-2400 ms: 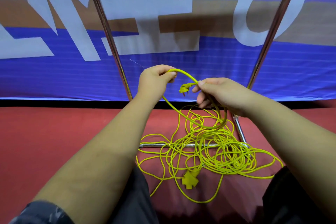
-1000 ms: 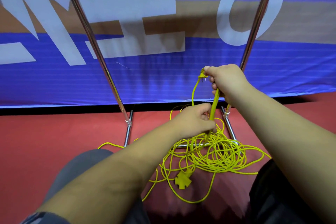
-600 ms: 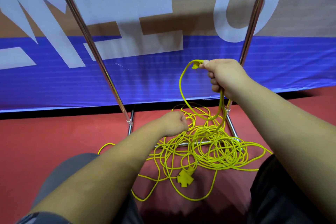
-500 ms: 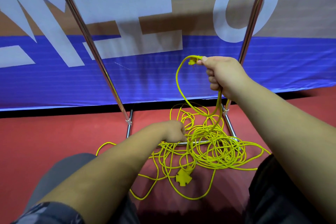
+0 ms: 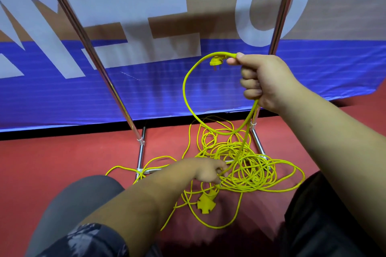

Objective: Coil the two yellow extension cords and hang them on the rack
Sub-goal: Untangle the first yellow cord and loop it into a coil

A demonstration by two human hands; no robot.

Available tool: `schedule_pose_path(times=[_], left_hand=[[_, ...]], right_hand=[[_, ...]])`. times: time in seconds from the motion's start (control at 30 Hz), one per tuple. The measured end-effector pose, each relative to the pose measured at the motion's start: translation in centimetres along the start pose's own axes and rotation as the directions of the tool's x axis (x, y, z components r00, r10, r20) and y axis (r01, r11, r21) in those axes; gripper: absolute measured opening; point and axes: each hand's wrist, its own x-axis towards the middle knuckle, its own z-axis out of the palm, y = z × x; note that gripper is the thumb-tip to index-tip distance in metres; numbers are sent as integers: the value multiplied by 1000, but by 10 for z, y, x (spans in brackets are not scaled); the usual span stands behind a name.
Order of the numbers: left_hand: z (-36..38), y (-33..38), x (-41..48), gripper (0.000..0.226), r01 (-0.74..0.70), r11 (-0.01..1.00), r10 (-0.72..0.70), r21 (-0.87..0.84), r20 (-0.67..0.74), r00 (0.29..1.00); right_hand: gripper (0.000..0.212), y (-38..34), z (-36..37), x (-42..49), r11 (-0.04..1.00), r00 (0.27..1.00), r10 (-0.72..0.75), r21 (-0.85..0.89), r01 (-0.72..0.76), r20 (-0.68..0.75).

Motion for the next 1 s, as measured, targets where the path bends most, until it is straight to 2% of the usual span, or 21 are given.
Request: schedule_pose_path(times=[0.07, 0.13, 0.17, 0.27, 0.33, 0.37, 0.43, 0.5, 0.6, 0.7, 0.83, 0.9, 1.0], left_hand=[[2, -5, 0, 34, 79, 993, -94, 92, 165, 982], [-1, -12, -2, 33, 140, 978, -167, 152, 188, 968], [-5, -15, -3, 32, 168, 978, -188, 124, 169, 968], [-26, -19, -9, 27, 220, 968, -218, -121, 28, 975], [-44, -19, -14, 25, 213, 925, -256, -313, -99, 962], [-53, -18, -17, 22, 200, 859, -301, -471, -149, 942], [-71, -15, -25, 20, 120, 634, -390, -764, -182, 903], [-89, -10, -34, 20, 30, 432, -437, -901, -180, 881], [-116, 0, -51, 25, -101, 95, -487, -990, -135, 863], [-140, 3, -76, 30, -166, -213, -451, -963, -54, 891], [-156, -7, -105, 30, -228, -581, -351, -781, -13, 936], [-160, -12, -115, 27, -236, -696, -312, -678, -11, 950], [-164, -18, -124, 18, -250, -789, -283, -561, -30, 959]], right_hand=[[29, -2, -6, -1, 1000, 1000, 0, -9, 0, -15], [29, -2, -13, -1, 999, 999, -5, -49, 3, -38], [29, -1, -17, 0, 997, 999, -11, -83, 6, -52], [30, 4, -23, 3, 977, 995, -41, -210, 22, -90], [29, 6, -24, 4, 959, 992, -59, -281, 26, -110], [28, 6, -24, 5, 948, 990, -67, -318, 25, -123], [27, 8, -22, 6, 918, 985, -90, -396, 25, -147], [27, 10, -20, 7, 891, 983, -115, -452, 38, -144], [32, 16, -15, 8, 879, 986, -128, -473, 65, -103], [29, 23, -8, 11, 859, 993, -102, -508, 60, -55], [28, 36, 5, 14, 845, 999, -17, -534, 38, 45], [28, 45, 14, 11, 830, 993, 54, -557, 16, 109], [26, 59, 28, 6, 872, 965, 174, -486, -58, 198]])
